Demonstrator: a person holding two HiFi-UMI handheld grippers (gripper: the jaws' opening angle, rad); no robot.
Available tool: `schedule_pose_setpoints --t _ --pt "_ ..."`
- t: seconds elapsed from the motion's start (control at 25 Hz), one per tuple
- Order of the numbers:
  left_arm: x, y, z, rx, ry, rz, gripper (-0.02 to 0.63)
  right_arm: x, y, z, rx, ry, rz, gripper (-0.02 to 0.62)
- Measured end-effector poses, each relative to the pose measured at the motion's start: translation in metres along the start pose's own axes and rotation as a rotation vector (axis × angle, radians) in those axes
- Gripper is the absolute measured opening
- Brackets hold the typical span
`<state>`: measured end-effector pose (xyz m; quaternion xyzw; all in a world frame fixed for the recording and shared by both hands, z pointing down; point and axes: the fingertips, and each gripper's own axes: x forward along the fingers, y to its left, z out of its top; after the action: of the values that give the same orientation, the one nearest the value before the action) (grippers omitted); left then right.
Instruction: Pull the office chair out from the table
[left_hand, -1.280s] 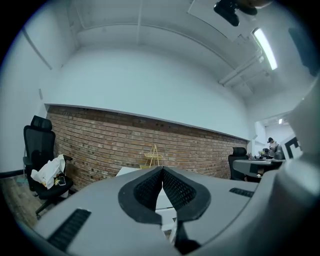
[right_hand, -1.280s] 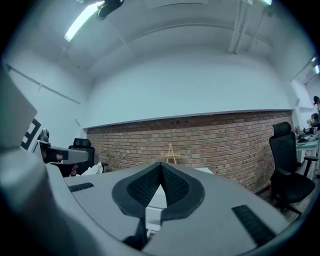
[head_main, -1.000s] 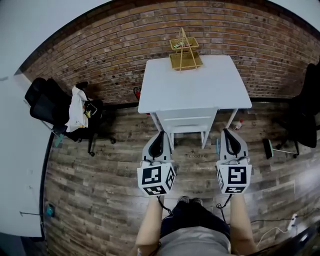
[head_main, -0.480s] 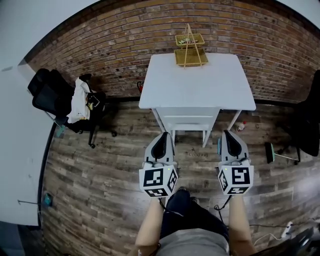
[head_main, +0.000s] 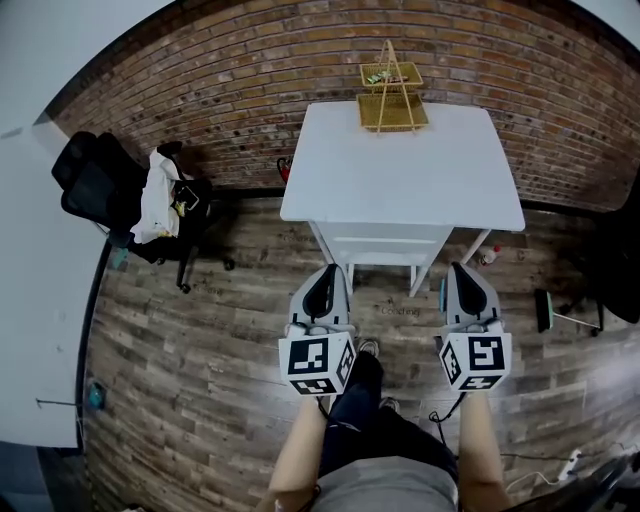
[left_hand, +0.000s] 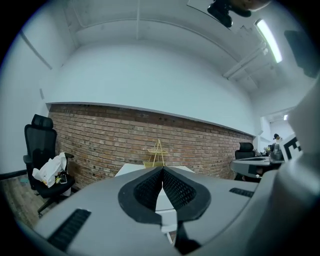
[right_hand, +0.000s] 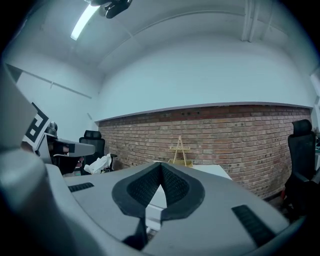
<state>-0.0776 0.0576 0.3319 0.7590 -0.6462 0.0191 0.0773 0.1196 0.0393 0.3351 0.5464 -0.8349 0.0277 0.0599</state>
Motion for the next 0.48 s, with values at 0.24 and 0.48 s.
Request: schedule_pose_setpoints --t 0.24,0.48 --pt "0.053 0.023 -0.009 0.004 0.045 -0.016 0.012 0.059 -0.003 -0.006 -0.002 0.036 0.019 0.011" --pt "0.105 0.05 -0.018 -0.014 0.091 -0.03 0.012 0.122 -0.003 -0.014 0.015 0.082 0.036 0.011"
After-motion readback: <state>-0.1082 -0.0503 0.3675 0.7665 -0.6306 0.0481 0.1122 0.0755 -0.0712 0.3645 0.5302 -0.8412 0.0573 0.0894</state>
